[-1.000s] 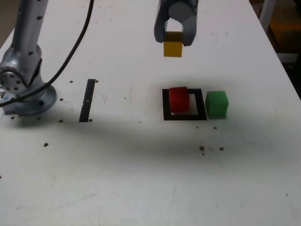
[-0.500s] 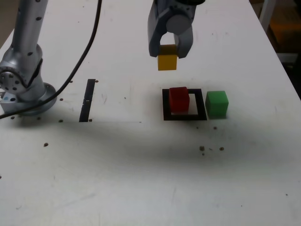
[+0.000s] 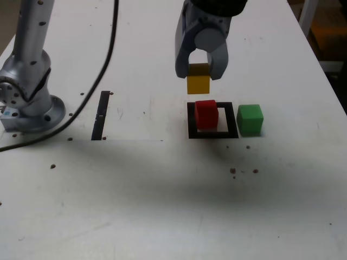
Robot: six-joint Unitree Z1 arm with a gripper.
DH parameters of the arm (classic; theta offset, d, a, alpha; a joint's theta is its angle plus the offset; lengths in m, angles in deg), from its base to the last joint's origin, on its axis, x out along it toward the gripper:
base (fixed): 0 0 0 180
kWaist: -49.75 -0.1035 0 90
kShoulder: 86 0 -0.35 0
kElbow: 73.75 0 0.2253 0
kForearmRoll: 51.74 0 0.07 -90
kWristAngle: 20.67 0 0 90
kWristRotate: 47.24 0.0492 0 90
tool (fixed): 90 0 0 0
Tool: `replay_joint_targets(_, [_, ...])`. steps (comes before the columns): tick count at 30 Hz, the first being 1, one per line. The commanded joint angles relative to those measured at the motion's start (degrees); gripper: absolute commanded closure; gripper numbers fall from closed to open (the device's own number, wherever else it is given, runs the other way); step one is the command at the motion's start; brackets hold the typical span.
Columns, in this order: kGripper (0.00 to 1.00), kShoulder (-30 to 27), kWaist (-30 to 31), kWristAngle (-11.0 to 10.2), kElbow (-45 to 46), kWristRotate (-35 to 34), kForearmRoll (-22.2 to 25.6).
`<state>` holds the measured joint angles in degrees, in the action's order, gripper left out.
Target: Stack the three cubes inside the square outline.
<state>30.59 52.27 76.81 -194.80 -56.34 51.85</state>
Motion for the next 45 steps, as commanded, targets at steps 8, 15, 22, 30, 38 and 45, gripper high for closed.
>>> replay_joint_targets(8, [0.81,1.04,0.96,0.39,1.36,-0.21,-2.16])
replay_joint_targets(15, [0.81,3.71,1.82,0.6,2.83,-0.21,-6.48])
replay_joint_targets(22, [0.81,4.58,1.96,0.08,4.22,-0.21,-8.59])
replay_joint_targets(30, [0.81,4.14,1.96,-1.21,4.84,-0.42,-8.54])
replay_joint_targets(38, [0.81,3.59,1.96,-1.77,5.32,-0.48,-8.45])
replay_joint_targets(45, [0.8,3.69,1.96,-1.52,5.54,-0.48,-8.57])
